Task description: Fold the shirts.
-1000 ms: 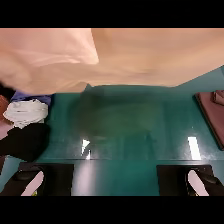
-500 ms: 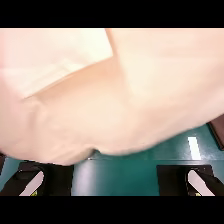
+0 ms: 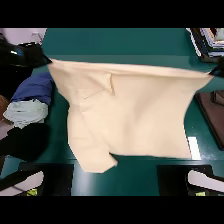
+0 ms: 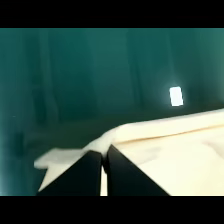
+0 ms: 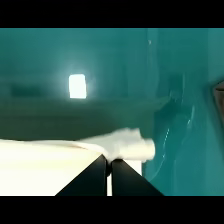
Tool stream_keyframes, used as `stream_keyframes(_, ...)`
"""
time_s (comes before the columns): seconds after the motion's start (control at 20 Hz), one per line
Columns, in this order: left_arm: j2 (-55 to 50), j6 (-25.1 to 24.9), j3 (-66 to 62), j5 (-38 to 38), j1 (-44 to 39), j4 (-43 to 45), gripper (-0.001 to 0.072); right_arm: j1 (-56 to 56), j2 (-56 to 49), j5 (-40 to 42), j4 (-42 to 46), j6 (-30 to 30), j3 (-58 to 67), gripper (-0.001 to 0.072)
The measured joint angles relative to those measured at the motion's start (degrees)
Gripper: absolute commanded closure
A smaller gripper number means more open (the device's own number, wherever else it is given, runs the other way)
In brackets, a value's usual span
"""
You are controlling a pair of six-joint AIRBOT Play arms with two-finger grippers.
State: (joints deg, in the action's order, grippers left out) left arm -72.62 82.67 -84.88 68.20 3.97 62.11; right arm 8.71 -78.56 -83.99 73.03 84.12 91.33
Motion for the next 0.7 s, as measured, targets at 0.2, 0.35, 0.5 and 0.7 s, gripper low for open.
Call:
stream_keyframes(0.2,-12.9,-1.7,-1.1,-7.6,0.0,-2.2,0.0681,-2.8,-11.2,8.4,0.2,0.0,0.7,0.0699)
stream_keyframes(0.35,-19.1,-2.4,-5.3,-10.5,0.0,-3.8,0.0681,-4.4,-17.2,12.2,0.2,0.0,6.5,0.0699)
stream_keyframes(0.5,-21.2,-3.1,-9.2,-8.9,0.1,-4.1,0.0682,-5.0,-19.3,13.1,0.7,-0.2,10.6,0.0699)
stream_keyframes(0.7,-21.2,-3.2,-9.5,0.9,-0.3,-0.7,0.0682,-5.3,-16.8,10.7,3.3,-0.5,7.6,0.0699)
